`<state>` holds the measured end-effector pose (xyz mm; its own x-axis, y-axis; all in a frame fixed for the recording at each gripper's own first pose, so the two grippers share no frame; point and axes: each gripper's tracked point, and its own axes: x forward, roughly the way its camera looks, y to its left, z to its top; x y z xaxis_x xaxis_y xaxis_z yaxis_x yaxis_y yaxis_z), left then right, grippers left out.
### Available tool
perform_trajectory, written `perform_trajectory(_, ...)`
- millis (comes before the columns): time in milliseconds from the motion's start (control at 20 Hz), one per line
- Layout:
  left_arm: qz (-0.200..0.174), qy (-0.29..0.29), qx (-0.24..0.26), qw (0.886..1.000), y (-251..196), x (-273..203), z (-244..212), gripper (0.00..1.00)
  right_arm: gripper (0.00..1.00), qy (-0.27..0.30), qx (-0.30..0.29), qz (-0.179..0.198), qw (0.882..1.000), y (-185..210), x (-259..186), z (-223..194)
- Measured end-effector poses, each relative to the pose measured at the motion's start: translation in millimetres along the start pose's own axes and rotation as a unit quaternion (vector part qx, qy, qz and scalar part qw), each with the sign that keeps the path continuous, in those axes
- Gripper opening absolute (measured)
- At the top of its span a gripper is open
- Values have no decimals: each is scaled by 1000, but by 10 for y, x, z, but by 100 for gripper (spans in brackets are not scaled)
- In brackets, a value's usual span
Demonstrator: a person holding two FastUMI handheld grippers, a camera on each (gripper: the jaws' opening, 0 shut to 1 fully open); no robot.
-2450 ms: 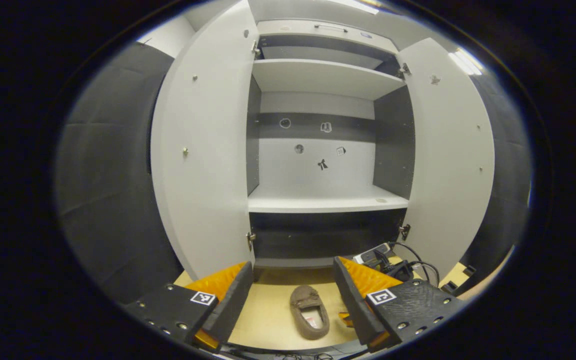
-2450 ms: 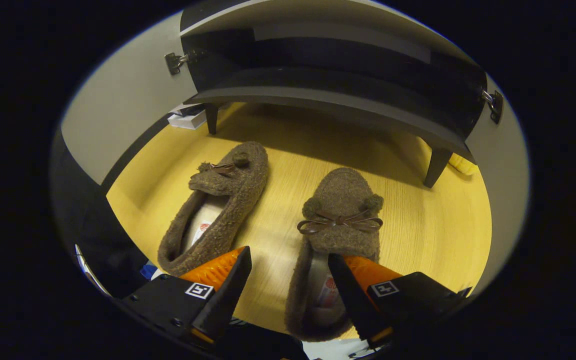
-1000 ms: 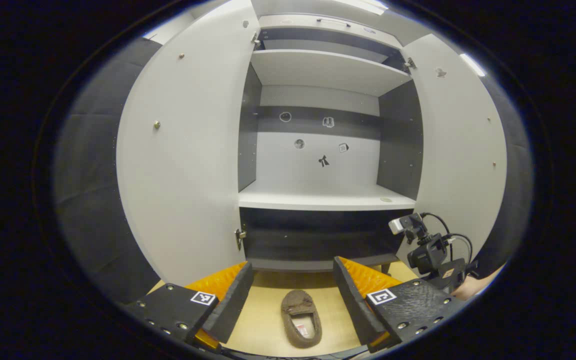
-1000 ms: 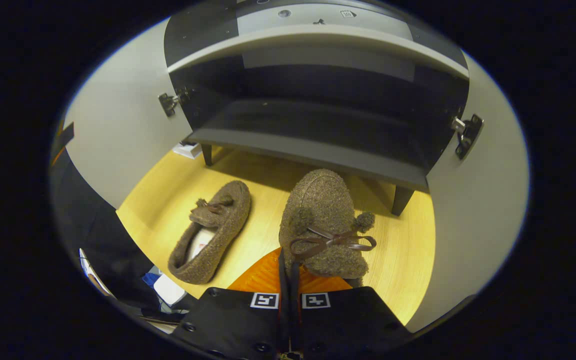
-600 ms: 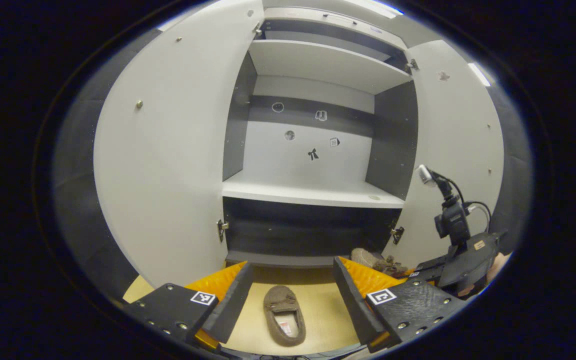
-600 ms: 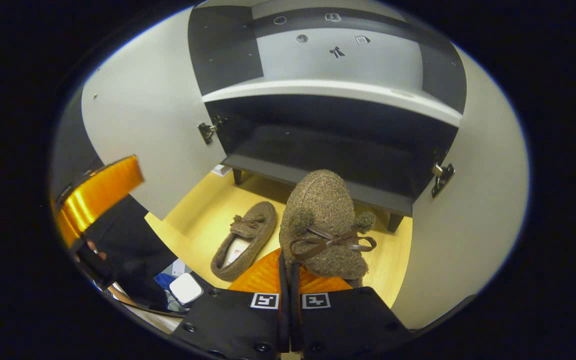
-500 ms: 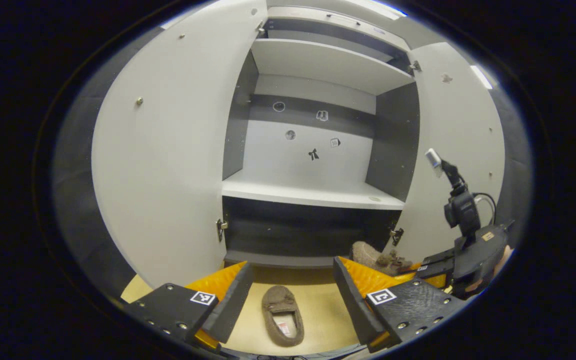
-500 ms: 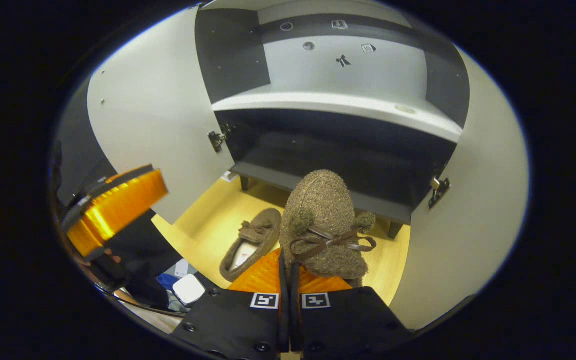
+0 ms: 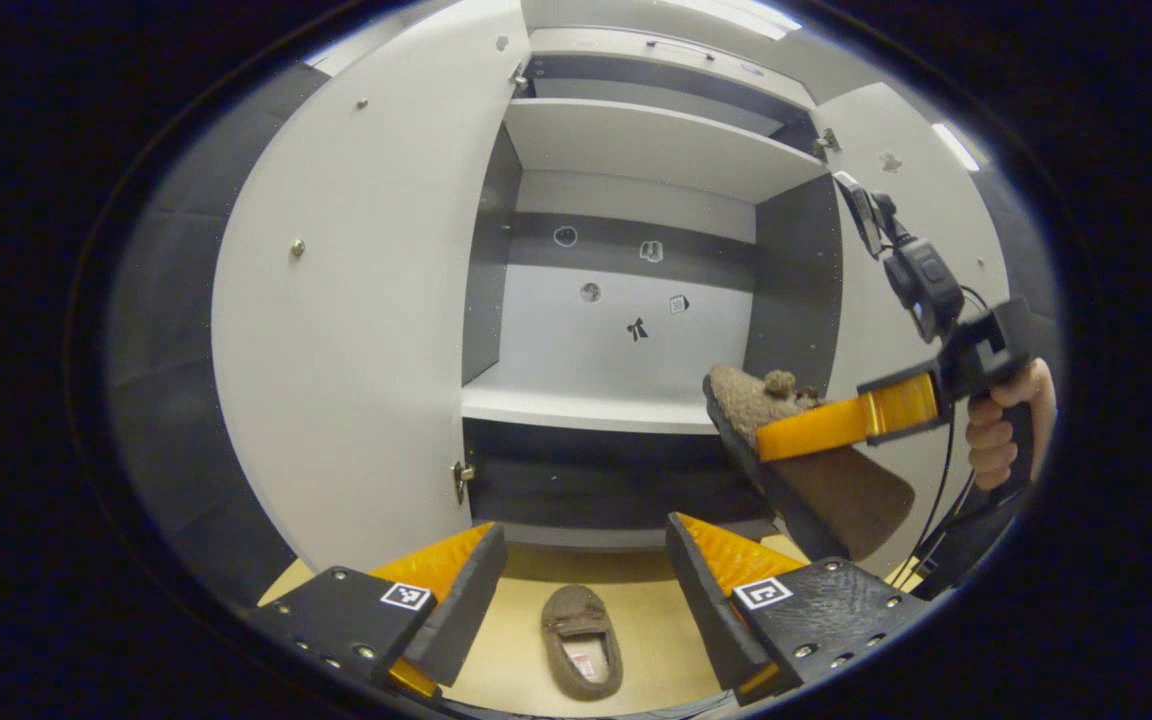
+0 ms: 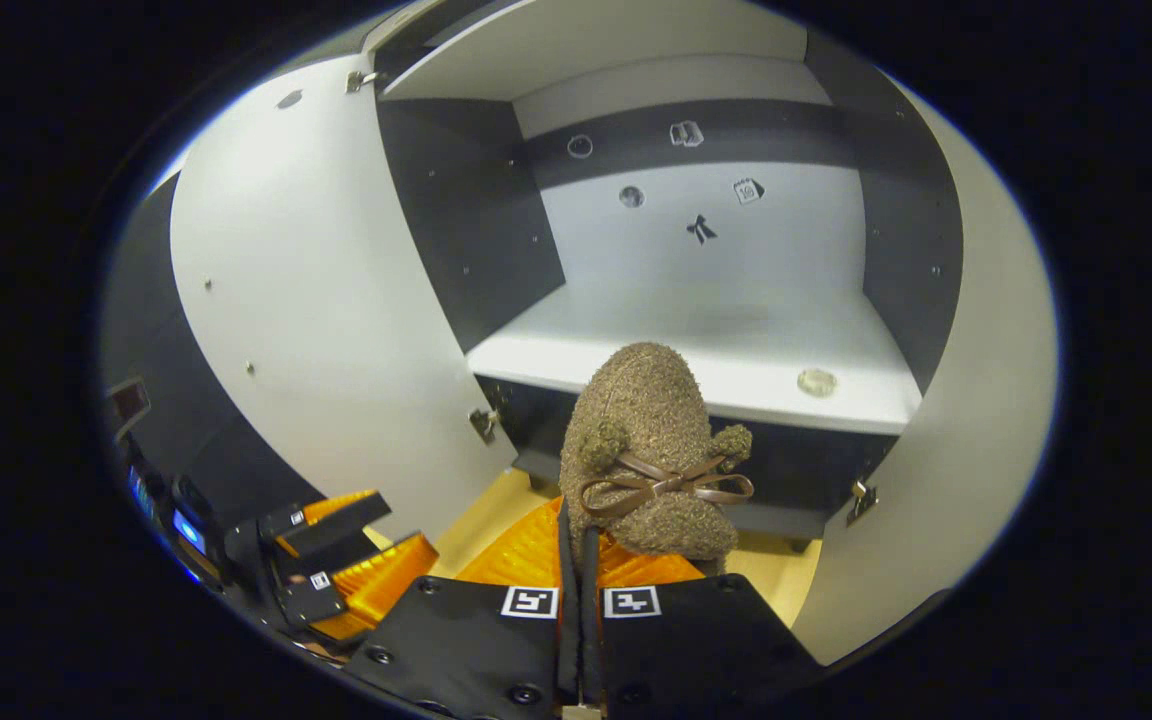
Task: Grab one shoe with the right hand and put it into the shoe cabinet, grab the other shoe with the left hand and put it into the shoe cabinet; then close the right door with the right hand and the left door with the left hand.
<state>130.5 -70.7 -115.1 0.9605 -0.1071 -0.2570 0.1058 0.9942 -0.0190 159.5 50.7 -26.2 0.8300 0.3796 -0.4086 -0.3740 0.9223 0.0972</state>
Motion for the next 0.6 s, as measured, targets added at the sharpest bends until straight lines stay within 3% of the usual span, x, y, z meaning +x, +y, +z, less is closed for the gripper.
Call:
perform_trajectory(250,9,-4,-8,1000,47,-24,72,90,3,-74,11,-17,997,-192,172,686)
perform_trajectory(600,16,-27,-14,999,52,-83,243,93,0,-128,8,-85,988,-770,557,1389)
